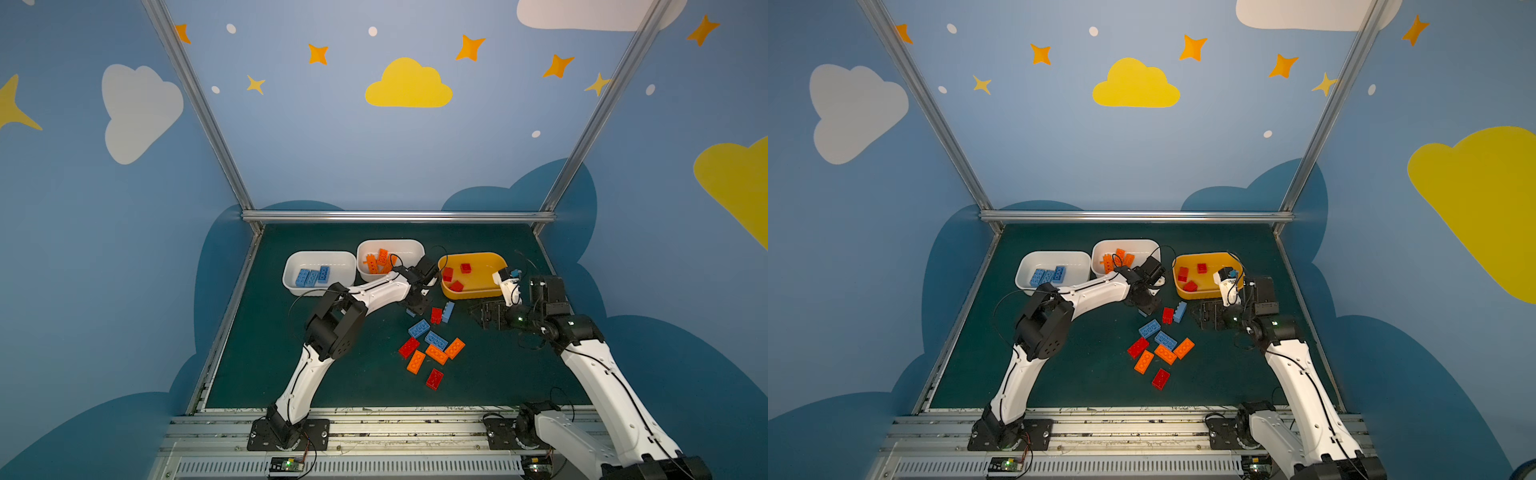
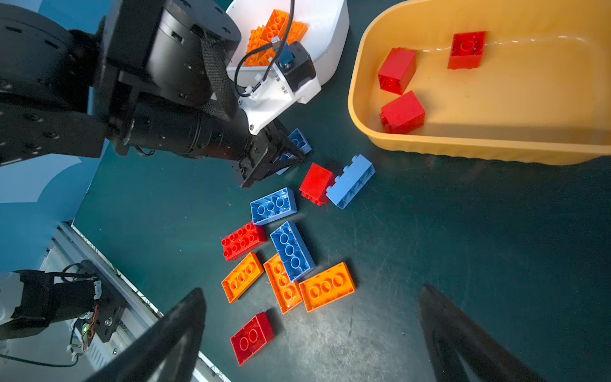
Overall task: Sort the legos into containers by color
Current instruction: Pick up the lego from the center of the table, then place the lego in the container.
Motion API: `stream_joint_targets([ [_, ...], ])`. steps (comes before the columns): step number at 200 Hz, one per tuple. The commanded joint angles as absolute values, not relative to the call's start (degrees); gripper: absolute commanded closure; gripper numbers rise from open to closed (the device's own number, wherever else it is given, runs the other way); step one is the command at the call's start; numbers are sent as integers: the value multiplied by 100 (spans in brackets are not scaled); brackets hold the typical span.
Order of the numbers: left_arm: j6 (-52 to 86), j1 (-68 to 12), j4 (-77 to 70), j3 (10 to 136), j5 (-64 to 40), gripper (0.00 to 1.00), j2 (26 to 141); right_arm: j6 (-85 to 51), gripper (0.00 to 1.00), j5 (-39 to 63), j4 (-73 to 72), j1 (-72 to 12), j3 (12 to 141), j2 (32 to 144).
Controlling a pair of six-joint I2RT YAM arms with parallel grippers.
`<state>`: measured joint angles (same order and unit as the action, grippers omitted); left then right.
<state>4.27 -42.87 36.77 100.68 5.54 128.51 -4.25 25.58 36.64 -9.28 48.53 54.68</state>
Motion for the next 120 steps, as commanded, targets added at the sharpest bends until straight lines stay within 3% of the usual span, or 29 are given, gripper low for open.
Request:
stream_joint_targets([
  [1, 396, -4233, 4096, 10097, 378, 66, 12179, -464, 2, 2628, 3595, -971, 4799, 5437],
  [63, 302, -3208, 4515, 9628, -60, 65, 10530, -643, 2, 3002, 3298, -1078, 4797, 5596],
  [120, 364, -1560, 4317, 9332, 193, 64, 10251, -804, 2, 2981, 3059, -1627, 4863, 5922],
])
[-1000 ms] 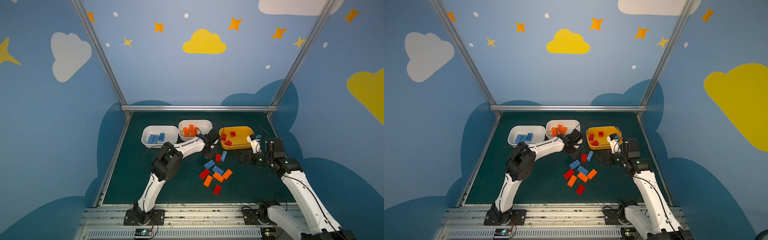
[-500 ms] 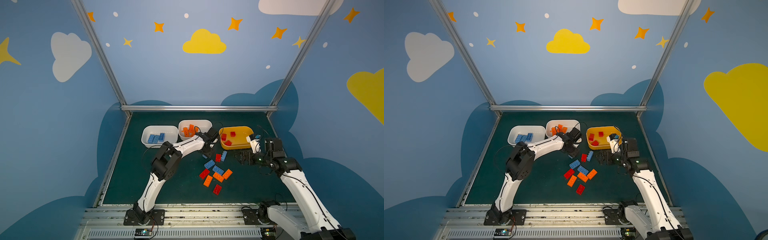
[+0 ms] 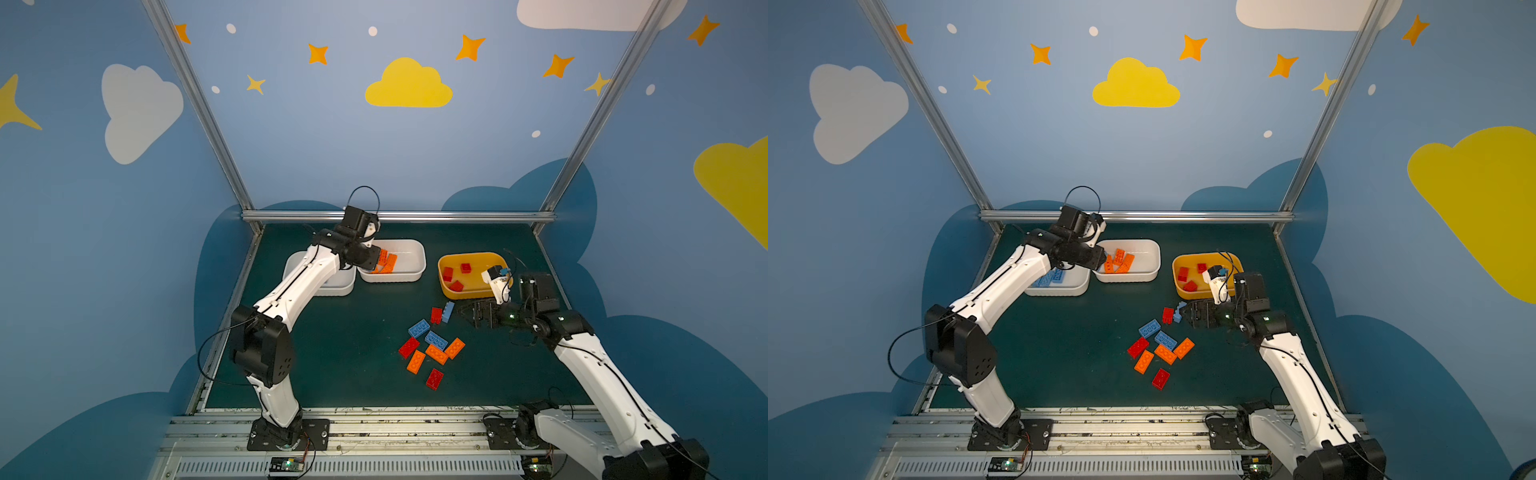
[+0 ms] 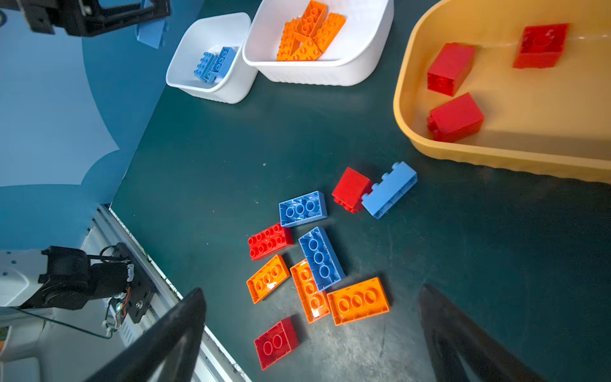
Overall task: Sort the legos into containers by color
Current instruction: Place the lego in the container.
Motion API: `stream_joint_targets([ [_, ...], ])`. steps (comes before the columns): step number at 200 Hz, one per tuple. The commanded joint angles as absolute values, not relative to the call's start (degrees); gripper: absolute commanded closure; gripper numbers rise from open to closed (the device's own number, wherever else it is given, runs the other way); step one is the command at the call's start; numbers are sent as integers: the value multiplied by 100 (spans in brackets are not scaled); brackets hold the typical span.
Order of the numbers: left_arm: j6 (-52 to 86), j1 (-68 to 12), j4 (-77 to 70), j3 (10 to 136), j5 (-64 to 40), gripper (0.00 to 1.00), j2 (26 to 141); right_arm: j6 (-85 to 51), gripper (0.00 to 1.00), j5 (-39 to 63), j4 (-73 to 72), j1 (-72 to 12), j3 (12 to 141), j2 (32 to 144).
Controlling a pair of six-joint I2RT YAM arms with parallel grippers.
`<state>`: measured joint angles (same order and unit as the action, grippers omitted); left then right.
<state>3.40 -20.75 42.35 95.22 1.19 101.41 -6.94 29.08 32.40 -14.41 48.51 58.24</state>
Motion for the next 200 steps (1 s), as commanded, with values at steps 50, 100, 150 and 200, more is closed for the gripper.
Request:
stream_joint_targets([
  [50, 556, -627, 3827, 9197, 1, 65, 10752, -871, 2, 2837, 2970, -1903, 4924, 6143],
  [100, 676, -531, 3604, 9469, -12, 64, 11478, -872, 2, 2778, 2970, -2038, 5040, 6366],
  [150, 771, -453, 3604, 9769, -1, 59, 12053, -877, 2, 2655, 3057, -2144, 5080, 6408],
  [200, 756, -457, 3793, 9727, -34, 29, 11827, -758, 2, 2326, 3373, -2434, 5223, 6483],
])
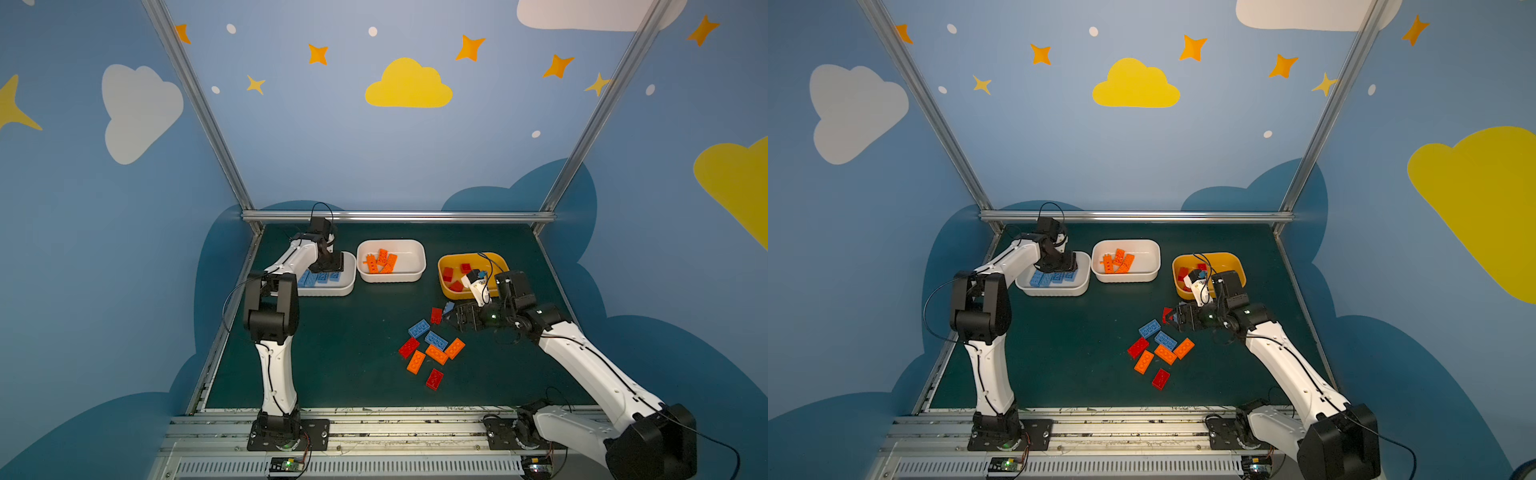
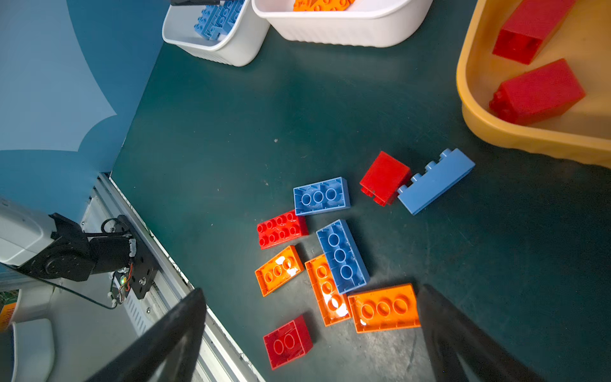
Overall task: Sort the legos into containers by color
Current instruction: Place the lego in the container, then pick up the lego from the center of the table.
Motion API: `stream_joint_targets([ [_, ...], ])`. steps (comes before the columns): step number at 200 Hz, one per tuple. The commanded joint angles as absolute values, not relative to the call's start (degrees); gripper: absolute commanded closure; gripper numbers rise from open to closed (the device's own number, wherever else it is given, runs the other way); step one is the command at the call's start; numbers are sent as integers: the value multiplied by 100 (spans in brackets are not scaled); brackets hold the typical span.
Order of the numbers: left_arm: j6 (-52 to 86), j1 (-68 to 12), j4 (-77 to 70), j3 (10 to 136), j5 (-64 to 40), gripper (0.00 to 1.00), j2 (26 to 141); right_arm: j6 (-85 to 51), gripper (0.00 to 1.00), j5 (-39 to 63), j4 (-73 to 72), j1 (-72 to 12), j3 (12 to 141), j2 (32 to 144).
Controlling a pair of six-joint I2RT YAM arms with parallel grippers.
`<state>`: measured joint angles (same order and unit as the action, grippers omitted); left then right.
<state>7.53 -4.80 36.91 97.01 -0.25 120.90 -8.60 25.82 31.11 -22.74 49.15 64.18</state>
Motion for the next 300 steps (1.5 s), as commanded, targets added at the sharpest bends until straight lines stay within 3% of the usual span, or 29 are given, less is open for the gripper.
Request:
stream_joint_targets([
  [1, 751, -457, 3786, 9715, -35, 29, 11806, -766, 2, 2315, 3383, -2439, 5226, 6480],
  [52, 589, -439, 4034, 9216, -784, 18, 10582, -1525, 8, 1464, 3612, -3072, 5541, 6809],
  [69, 606, -440, 3888, 8659, -1256, 1, 10015, -2118, 10, 829, 3857, -3462, 5777, 7093],
  [117, 864, -361, 3759, 7394, -2511, 1, 8688, -4367, 9, -174, 4559, -4548, 6657, 8097],
  [152, 1028, -282, 3417, 6605, -2797, 1, 7927, -6181, 15, 359, 5414, -4682, 7502, 9056],
  [186, 1130, -230, 3409, 6263, -2958, 0, 7676, -7120, 29, 826, 5430, -4764, 7810, 9837],
  [239, 1113, -139, 3357, 6029, -3098, 1, 7489, -7646, 43, 750, 5218, -4739, 7910, 10404],
  [300, 1070, -85, 3375, 5972, -3155, 1, 7471, -7548, 46, 378, 5084, -4608, 8223, 10959],
])
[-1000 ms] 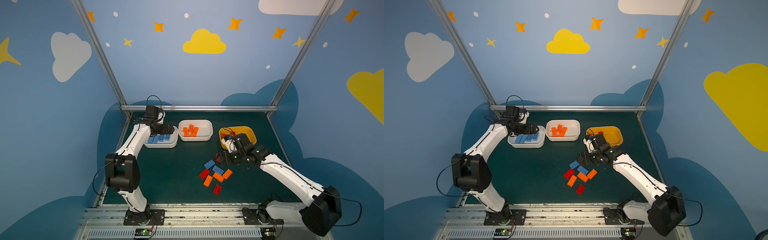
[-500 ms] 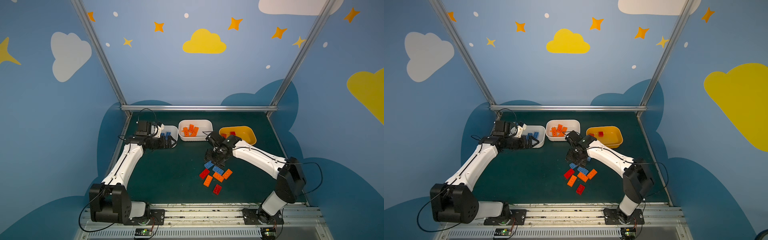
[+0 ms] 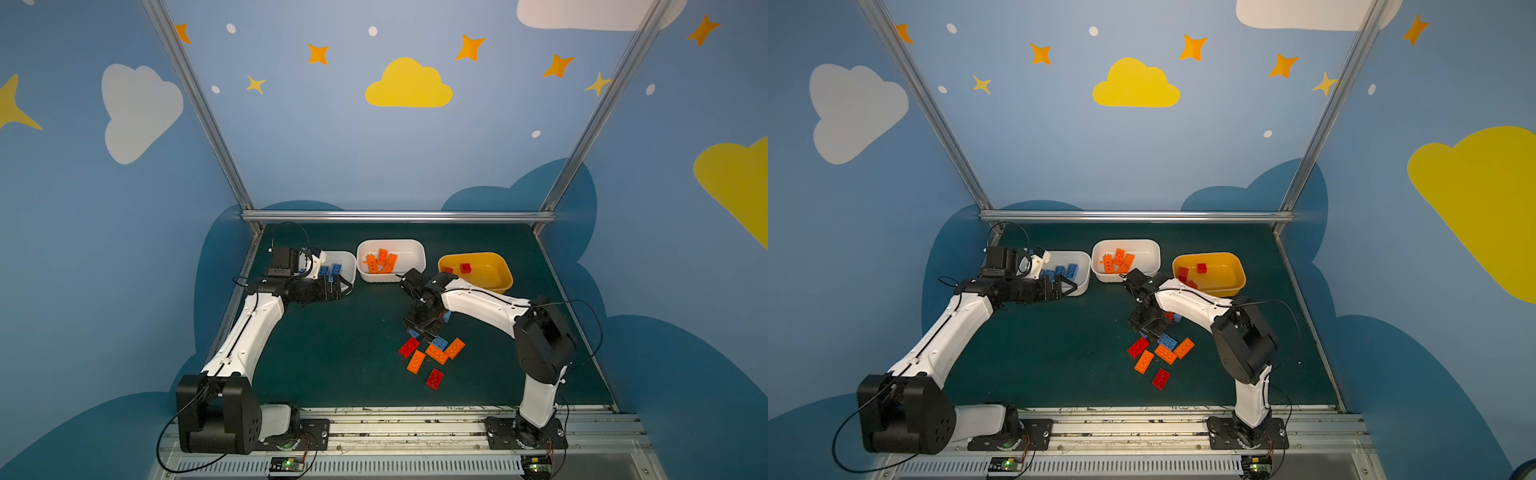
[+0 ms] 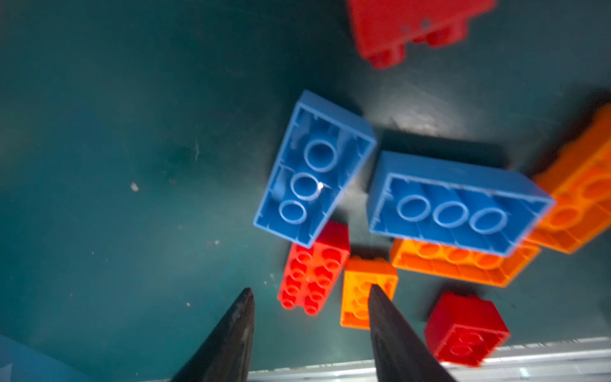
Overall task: Sort the legos into containers by color
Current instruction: Pick up the lego from the center of the table.
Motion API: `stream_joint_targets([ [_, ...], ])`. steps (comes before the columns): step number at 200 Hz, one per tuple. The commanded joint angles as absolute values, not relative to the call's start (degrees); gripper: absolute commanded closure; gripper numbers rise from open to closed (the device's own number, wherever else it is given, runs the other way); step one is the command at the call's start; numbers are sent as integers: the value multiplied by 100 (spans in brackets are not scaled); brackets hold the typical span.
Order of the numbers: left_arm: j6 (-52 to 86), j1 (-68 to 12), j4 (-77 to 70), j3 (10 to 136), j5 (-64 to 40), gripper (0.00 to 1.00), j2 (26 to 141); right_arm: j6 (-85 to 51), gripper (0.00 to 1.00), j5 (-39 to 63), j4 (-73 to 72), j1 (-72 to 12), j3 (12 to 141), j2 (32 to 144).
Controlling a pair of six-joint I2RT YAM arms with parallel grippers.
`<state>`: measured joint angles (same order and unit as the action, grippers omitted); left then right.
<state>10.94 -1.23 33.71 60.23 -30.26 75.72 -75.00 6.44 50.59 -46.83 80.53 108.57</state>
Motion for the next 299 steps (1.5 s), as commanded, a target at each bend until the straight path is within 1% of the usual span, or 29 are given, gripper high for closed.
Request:
stream_joint_targets([
  [1, 1071, -82, 3375, 5970, -3160, 1, 7466, -7544, 46, 360, 5087, -4603, 8229, 10959],
  [15, 1068, -83, 3345, 5946, -3182, 1, 7450, -7497, 48, 255, 5063, -4549, 8267, 10996],
  [37, 1068, -77, 3310, 5922, -3208, 1, 7467, -7559, 49, 410, 5024, -4440, 8203, 11109],
  [73, 1061, -57, 3288, 5913, -3221, 1, 7471, -7465, 51, 352, 4967, -4343, 8300, 11264],
  [85, 1063, -55, 3287, 5915, -3235, 1, 7487, -7432, 54, 360, 4958, -4307, 8360, 11336],
  [117, 1035, -52, 3293, 5906, -3287, 1, 7506, -7385, 57, 343, 4955, -4243, 8457, 11510],
  [139, 1020, -50, 3329, 5899, -3297, 1, 7496, -7360, 65, 360, 4931, -4233, 8511, 11636],
  [171, 977, -34, 3443, 5897, -3219, 1, 7437, -7270, 69, 354, 4952, -4246, 8621, 11757],
  [193, 965, -20, 3480, 5855, -3217, 0, 7392, -7218, 69, 368, 4982, -4258, 8622, 11819],
  [222, 936, -10, 3506, 5827, -3260, 1, 7380, -7199, 62, 485, 5000, -4294, 8619, 11957],
  [260, 890, 2, 3527, 5836, -3260, 1, 7387, -7146, 62, 374, 5148, -4336, 8766, 12026],
  [280, 888, 10, 3533, 5845, -3278, 0, 7409, -7120, 65, 377, 5137, -4335, 8758, 12006],
  [299, 895, 35, 3542, 5851, -3272, 1, 7383, -7065, 70, 335, 5223, -4345, 8822, 11958],
])
